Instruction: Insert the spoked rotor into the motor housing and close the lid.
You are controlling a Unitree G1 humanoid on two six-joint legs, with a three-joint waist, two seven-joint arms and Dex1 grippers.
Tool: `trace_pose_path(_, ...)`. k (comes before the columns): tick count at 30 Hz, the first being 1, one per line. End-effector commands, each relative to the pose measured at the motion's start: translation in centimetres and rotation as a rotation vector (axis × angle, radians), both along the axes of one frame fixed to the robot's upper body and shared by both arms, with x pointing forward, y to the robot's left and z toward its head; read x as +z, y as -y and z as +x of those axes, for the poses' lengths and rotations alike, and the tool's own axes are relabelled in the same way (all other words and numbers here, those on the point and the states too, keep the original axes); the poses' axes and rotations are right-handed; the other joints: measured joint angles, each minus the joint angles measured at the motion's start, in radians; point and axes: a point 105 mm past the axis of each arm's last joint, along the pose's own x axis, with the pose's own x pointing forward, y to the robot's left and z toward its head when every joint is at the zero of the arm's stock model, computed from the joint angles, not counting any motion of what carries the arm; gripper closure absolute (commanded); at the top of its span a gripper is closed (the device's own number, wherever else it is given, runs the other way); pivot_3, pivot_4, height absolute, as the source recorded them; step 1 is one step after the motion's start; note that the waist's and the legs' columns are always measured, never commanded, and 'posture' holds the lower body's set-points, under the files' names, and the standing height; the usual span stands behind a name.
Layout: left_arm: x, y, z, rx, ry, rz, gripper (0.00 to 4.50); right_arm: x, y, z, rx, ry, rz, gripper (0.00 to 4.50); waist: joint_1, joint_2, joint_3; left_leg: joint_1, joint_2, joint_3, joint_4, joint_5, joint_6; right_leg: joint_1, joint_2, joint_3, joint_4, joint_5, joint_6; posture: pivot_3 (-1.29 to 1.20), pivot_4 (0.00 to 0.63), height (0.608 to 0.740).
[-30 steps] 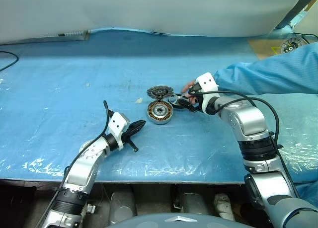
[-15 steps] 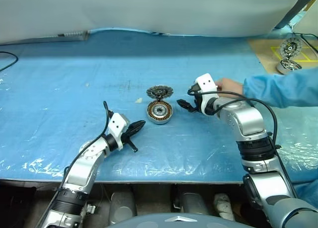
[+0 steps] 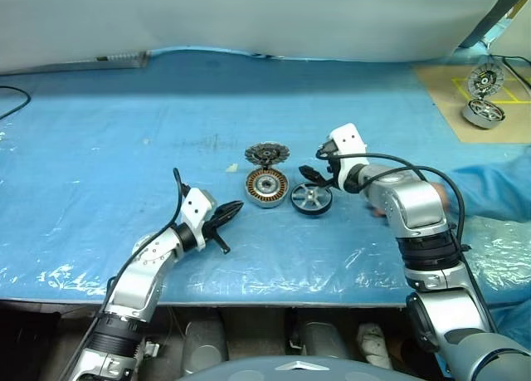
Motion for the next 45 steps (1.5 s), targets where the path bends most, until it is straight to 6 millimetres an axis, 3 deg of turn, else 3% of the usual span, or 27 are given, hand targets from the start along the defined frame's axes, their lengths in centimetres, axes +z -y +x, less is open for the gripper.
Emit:
trace_pose_path(1,0.8,0.2,0.1,-0.012,0.036,-0.005,4.5,2.2,0.7,0.4,-0.02,0.088,0.005,0.02,0.0,0.0,0.0,0.0,0.0,0.0,0.0,0.0,0.0,0.0,0.0,0.0,0.0,0.0,0.0,0.0,0.15,0.74)
trace_pose_path(7,0.8,0.2,0.0,-0.013,0.035,-0.004,4.5,3.2,1.3,-1.2,0.008,0.107,0.01,0.02,0.001,0.0,0.0,0.0,0.0,0.0,0.0,0.0,0.0,0.0,0.0,0.0,0.0,0.0,0.0,0.0,0.15,0.74)
trace_pose_path(15,0.8,0.0,-0.1,-0.016,0.029,0.0,4.5,2.4,1.0,-4.8,0.031,0.032,0.026,0.02,0.0,0.0,0.0,0.0,0.0,0.0,0.0,0.0,0.0,0.0,0.0,0.0,-0.001,0.0,0.0,0.0,0.15,0.74)
trace_pose_path(18,0.8,0.1,-0.1,-0.023,0.027,0.001,4.5,2.5,-0.1,-6.9,0.087,0.026,0.041,0.02,0.003,0.0,0.0,0.001,0.0,0.0,0.0,0.0,0.0,0.0,0.0,0.0,0.0,0.0,0.0,0.0,0.15,0.74)
trace_pose_path(21,0.8,0.2,-0.2,-0.029,0.025,0.003,4.5,2.2,-0.6,-7.7,0.107,0.024,0.036,0.02,0.003,0.0,0.0,0.001,0.0,0.0,-0.001,0.0,0.0,0.0,0.0,0.0,-0.001,0.0,0.0,0.0,0.15,0.74)
trace_pose_path(37,0.8,0.3,-0.2,-0.035,0.026,0.003,4.5,-2.1,-1.3,-7.4,0.05,-0.036,0.035,0.02,0.001,0.001,0.0,0.0,0.0,0.0,-0.001,0.0,0.0,0.0,0.0,0.0,-0.002,0.0,0.0,0.0,0.15,0.74)
trace_pose_path(45,0.9,0.3,-0.1,-0.032,0.028,0.005,4.5,-2.9,-1.1,-7.2,0.017,-0.058,0.077,0.02,0.001,0.001,0.0,0.001,0.0,0.0,-0.001,0.0,0.0,0.0,0.0,0.0,-0.002,0.0,0.0,0.0,0.15,0.74)
